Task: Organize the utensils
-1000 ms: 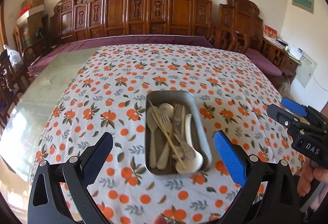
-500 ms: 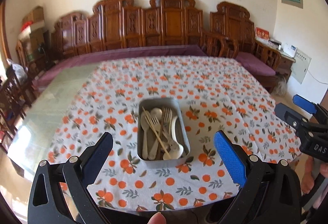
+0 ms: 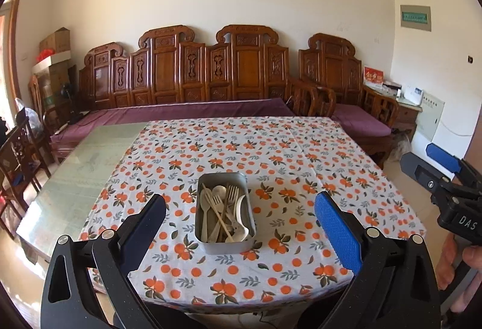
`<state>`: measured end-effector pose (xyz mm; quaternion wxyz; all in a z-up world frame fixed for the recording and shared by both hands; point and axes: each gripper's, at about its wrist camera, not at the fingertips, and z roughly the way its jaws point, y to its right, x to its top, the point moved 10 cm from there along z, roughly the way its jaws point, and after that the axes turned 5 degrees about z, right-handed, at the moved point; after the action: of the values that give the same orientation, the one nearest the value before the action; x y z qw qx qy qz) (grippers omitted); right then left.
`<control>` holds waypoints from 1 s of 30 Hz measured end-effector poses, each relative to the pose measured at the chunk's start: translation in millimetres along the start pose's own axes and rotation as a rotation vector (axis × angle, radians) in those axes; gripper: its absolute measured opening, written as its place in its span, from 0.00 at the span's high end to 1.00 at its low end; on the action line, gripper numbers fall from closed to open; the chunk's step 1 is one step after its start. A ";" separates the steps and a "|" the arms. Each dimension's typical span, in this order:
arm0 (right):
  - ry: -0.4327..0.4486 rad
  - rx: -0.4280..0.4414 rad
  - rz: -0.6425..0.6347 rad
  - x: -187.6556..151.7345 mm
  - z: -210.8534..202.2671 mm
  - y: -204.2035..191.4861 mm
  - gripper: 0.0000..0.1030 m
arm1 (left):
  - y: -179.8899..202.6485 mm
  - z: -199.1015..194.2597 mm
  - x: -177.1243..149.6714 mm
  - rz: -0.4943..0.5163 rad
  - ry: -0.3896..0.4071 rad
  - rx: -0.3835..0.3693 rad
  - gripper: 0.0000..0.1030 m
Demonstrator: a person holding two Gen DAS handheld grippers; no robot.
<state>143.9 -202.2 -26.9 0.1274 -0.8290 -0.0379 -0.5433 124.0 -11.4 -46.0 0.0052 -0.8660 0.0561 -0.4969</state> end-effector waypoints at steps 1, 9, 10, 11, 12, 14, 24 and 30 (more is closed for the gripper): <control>0.004 -0.004 -0.004 0.4 -1.6 0.1 0.03 | 0.0 -1.4 0.6 0.001 0.004 0.003 0.08; 0.010 -0.010 -0.007 1.1 -6.7 0.6 0.03 | -4.7 -6.6 2.6 -0.004 0.019 0.034 0.08; 0.010 -0.011 -0.008 1.1 -7.0 0.7 0.03 | -5.9 -7.4 2.9 -0.006 0.021 0.036 0.08; 0.010 -0.012 -0.009 1.0 -7.2 0.8 0.03 | -6.7 -7.9 3.2 -0.008 0.022 0.037 0.08; 0.011 -0.011 -0.008 1.1 -6.7 0.7 0.03 | -7.6 -8.3 3.6 -0.011 0.024 0.038 0.08; 0.010 -0.010 -0.008 1.2 -7.4 0.9 0.03 | -8.1 -9.4 4.4 -0.011 0.029 0.042 0.08; 0.007 -0.011 -0.009 1.6 -6.7 1.5 0.03 | -8.6 -11.4 4.5 -0.010 0.033 0.045 0.08; 0.004 -0.012 -0.010 1.2 -5.5 2.2 0.03 | -8.4 -11.7 4.5 -0.008 0.034 0.044 0.08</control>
<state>139.9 -205.9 -24.1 0.1198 -0.8283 -0.0385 -0.5459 116.9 -3.0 -35.6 0.0213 -0.8572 0.0415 -0.5128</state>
